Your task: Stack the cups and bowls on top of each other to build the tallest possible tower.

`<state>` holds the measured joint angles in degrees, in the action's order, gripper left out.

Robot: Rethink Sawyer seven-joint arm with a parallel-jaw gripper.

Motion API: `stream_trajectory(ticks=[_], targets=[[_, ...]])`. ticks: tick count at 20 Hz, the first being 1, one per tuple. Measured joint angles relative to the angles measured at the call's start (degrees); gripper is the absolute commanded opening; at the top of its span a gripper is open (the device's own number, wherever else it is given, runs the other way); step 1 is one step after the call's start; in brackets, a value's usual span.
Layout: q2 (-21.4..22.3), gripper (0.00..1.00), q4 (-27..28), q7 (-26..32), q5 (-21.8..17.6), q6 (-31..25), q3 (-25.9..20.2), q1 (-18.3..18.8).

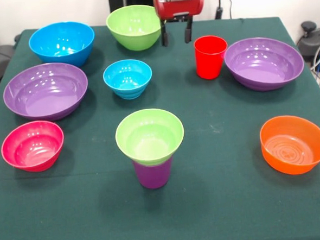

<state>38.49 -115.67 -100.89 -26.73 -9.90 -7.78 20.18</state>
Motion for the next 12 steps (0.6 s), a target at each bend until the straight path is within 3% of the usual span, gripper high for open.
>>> stream_trajectory(ticks=[12], targets=[[0.29, 1.0, -0.01, 0.0, 0.34, -0.02, -0.02, 0.65]])
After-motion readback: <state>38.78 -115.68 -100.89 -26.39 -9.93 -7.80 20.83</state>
